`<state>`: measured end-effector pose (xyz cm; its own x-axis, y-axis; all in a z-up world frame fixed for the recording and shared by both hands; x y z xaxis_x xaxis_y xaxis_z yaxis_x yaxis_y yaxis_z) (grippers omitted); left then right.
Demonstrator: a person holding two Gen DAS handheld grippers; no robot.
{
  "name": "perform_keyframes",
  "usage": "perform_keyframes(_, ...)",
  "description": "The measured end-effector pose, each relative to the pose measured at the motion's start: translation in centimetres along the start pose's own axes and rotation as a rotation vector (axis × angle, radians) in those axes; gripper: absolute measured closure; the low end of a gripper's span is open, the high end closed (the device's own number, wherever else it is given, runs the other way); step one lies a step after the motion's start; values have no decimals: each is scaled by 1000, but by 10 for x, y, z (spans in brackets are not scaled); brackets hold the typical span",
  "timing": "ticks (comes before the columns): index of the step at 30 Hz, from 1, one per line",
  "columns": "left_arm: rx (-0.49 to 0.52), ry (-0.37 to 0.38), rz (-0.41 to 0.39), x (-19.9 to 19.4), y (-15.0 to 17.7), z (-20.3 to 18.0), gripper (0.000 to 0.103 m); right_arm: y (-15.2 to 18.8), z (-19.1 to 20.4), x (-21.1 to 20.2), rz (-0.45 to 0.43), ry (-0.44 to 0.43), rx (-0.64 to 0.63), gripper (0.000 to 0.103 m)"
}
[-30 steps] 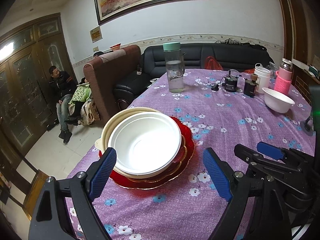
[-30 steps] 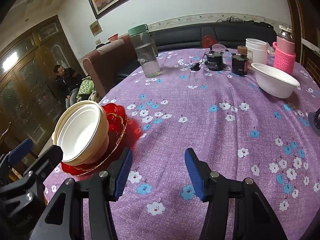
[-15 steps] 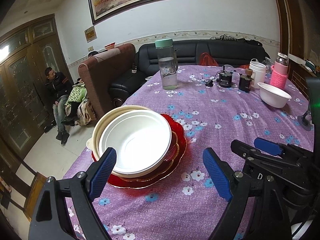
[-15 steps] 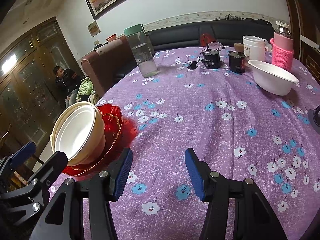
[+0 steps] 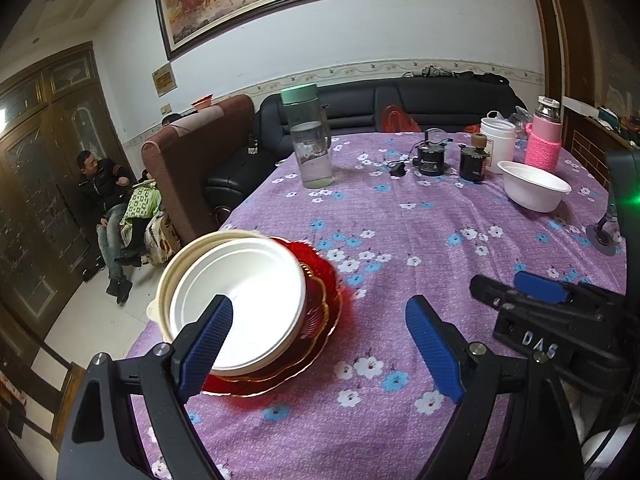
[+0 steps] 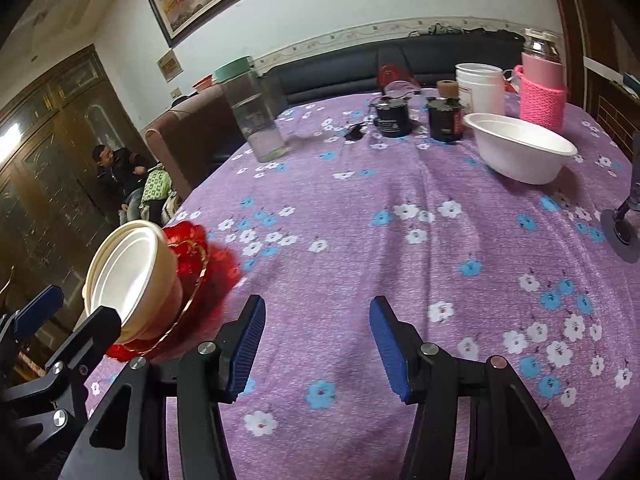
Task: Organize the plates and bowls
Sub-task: 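Move the right tool toward the second white paper bowl by the pink bottle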
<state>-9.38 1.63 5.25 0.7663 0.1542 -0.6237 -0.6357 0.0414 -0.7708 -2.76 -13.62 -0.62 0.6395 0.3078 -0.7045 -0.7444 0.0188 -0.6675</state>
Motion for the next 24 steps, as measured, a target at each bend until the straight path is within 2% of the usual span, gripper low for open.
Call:
perform_keyframes(6,29,26,5,11,-10,-18,15,-14,-41,-3,-15,46,72,44)
perform_keyframes(12,37,142,42,25,-33,-35,15,-33,-91,-9,-47,112,168,45)
perform_keyframes(17,-1,264,83,43,-74,-45,15,-56,-140,-14,-100,202,272,45)
perform_keyframes(20,-12,295,94,59,-100,-56,15,-71,-167,-9,-127,255,346,45)
perform_keyframes(24,-23,354,129,87,-128,-75,15,-89,-194,6,-123,271,454,45)
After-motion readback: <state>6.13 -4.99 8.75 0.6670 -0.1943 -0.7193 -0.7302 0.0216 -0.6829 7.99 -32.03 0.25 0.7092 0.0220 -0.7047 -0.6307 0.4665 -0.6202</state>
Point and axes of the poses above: each gripper's, at about its wrist camera, not at the fingertips, and x roughly the way its jaws point, z to its left, y to its underside, the point moved 2 cm from there along x, roughly the way its jaws point, and after that the axes turned 7 degrees about y, right-handed, at the moved point
